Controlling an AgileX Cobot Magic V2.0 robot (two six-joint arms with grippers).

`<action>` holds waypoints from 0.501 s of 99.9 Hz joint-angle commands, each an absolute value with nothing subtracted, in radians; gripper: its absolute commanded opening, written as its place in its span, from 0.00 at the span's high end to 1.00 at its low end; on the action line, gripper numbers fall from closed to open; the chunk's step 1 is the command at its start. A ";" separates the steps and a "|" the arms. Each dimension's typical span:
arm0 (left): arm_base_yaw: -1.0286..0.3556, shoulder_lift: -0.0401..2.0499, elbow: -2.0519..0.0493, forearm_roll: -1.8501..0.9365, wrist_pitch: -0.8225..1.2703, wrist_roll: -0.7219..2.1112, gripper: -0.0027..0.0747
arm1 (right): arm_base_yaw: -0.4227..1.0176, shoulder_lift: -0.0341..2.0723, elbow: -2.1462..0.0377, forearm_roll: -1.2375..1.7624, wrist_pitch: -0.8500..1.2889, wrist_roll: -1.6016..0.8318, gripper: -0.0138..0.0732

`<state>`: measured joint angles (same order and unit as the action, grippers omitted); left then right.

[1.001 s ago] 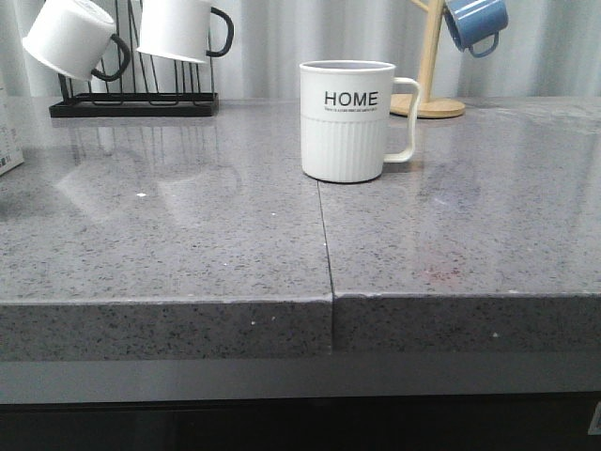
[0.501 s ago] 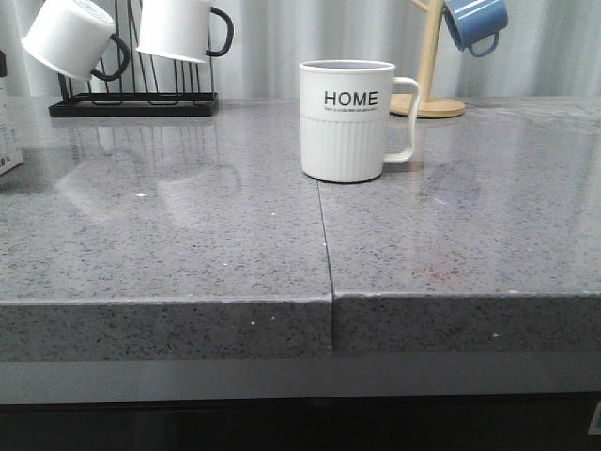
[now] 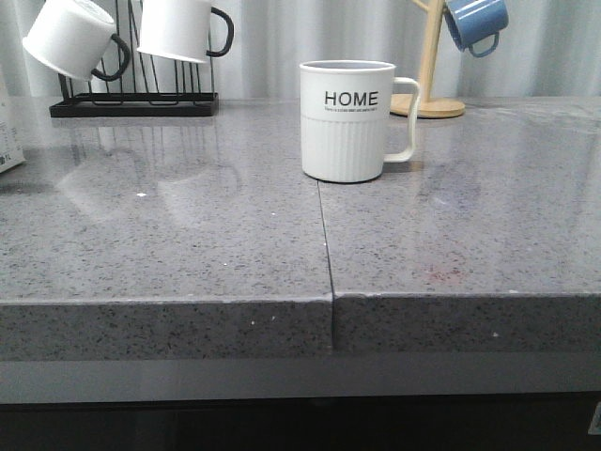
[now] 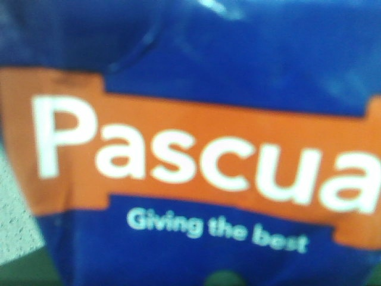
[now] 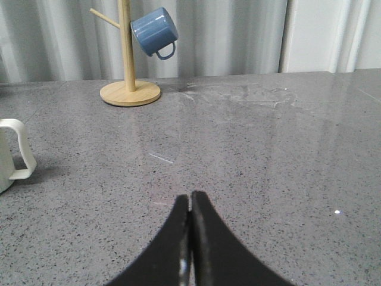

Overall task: Place milk next to cup
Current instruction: 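Grasp the blue-and-white Pascual milk carton with the left gripper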

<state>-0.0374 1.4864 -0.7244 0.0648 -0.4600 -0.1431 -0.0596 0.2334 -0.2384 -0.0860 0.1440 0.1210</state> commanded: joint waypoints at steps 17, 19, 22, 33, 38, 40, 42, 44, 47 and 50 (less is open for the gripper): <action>-0.041 1.353 -0.757 0.073 -0.538 -0.141 0.86 | -0.064 0.243 -0.265 -0.093 0.069 0.122 0.98; -0.041 1.345 -0.757 0.073 -0.536 -0.141 0.86 | -0.064 0.243 -0.265 -0.093 0.069 0.122 0.98; -0.041 1.327 -0.757 0.068 -0.535 -0.141 0.86 | -0.064 0.243 -0.265 -0.093 0.069 0.122 0.98; -0.041 1.276 -0.757 -0.010 -0.521 -0.141 0.86 | -0.064 0.243 -0.265 -0.093 0.069 0.122 0.98; -0.041 1.251 -0.757 -0.045 -0.515 -0.141 0.86 | -0.064 0.243 -0.265 -0.093 0.069 0.122 0.98; -0.041 1.243 -0.757 -0.048 -0.511 -0.141 0.86 | -0.064 0.243 -0.265 -0.093 0.069 0.122 0.98; -0.041 1.238 -0.757 -0.048 -0.512 -0.141 0.86 | -0.064 0.243 -0.265 -0.093 0.069 0.122 0.98; -0.041 1.228 -0.758 -0.048 -0.509 -0.141 0.86 | -0.064 0.243 -0.265 -0.093 0.069 0.122 0.98; -0.041 1.221 -0.762 -0.048 -0.504 -0.141 0.86 | -0.064 0.243 -0.265 -0.093 0.069 0.122 0.98; -0.041 1.213 -0.766 -0.048 -0.485 -0.141 0.86 | -0.064 0.243 -0.265 -0.093 0.069 0.122 0.98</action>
